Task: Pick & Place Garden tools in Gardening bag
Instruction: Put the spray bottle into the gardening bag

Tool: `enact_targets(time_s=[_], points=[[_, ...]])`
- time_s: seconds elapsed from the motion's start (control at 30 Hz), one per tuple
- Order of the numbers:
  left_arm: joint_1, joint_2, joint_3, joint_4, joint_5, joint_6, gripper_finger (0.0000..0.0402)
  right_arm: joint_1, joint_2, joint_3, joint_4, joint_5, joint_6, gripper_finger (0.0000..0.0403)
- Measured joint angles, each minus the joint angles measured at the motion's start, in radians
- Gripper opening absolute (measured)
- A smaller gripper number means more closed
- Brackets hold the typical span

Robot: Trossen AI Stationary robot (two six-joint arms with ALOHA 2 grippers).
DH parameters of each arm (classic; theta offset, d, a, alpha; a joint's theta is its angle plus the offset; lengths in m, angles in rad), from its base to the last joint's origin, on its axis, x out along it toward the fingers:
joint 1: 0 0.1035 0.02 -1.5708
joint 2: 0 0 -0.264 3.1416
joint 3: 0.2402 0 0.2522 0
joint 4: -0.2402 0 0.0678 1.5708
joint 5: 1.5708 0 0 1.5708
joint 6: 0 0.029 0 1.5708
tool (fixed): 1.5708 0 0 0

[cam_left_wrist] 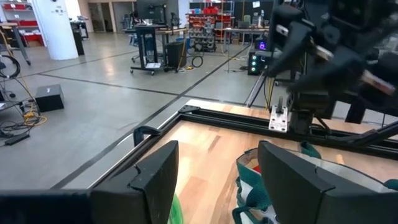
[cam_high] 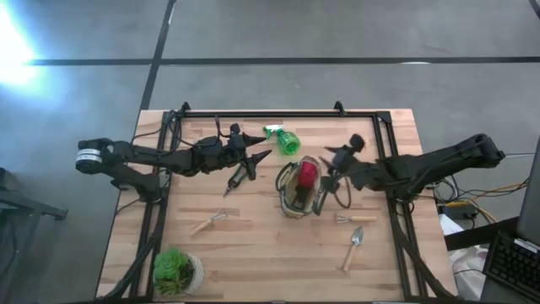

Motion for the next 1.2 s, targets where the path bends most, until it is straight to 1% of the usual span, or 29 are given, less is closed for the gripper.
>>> enact_targets(time_s=[0.1, 0.2, 0.37, 0.43, 0.53, 0.6, 0.7, 0.83, 0.93, 1.0, 1.13, 1.2], points=[[0.0, 0.0, 0.0, -0.002, 0.0, -0.001, 0.022, 0.0, -0.08, -0.013, -0.098, 0.029, 0.069, 0.0141], [0.0, 0.0, 0.0, -0.002, 0.0, -0.008, 0.022, 0.0, -0.153, -0.035, -0.175, 0.031, 0.137, 0.013], [0.002, 0.0, 0.0, -0.01, -0.023, -0.049, 0.022, -0.001, -0.247, -0.092, -0.208, 0.058, 0.166, 0.0112], [0.003, -0.001, 0.0, -0.015, -0.065, -0.075, 0.022, -0.002, -0.276, -0.115, -0.207, 0.072, 0.166, 0.0104], [0.007, -0.001, 0.0, -0.038, -0.176, -0.156, 0.022, -0.002, -0.307, -0.134, -0.206, 0.104, 0.166, 0.0092], [0.028, -0.002, 0.0, -0.056, -0.211, -0.19, 0.022, -0.003, -0.32, -0.139, -0.199, 0.107, 0.166, 0.0084], [0.079, -0.002, 0.028, -0.141, -0.207, -0.199, 0.022, -0.002, -0.33, -0.14, -0.179, 0.106, 0.159, 0.0074], [0.17, 0.002, 0.118, -0.395, -0.199, -0.219, 0.022, -0.002, -0.331, -0.134, -0.179, 0.106, 0.154, 0.0065], [0.246, 0.007, 0.183, -0.525, -0.156, -0.219, 0.022, -0.002, -0.33, -0.129, -0.178, 0.107, 0.139, 0.0062], [0.302, 0.008, 0.22, -0.582, -0.067, -0.206, 0.022, -0.002, -0.329, -0.129, -0.178, 0.106, 0.136, 0.0061], [0.402, 0.04, 0.293, -0.633, 0.141, -0.127, 0.022, -0.003, -0.329, -0.129, -0.177, 0.106, 0.136, 0.0062], [0.432, 0.075, 0.337, -0.669, 0.198, -0.084, 0.022, -0.007, -0.33, -0.129, -0.176, 0.106, 0.135, 0.0063]])
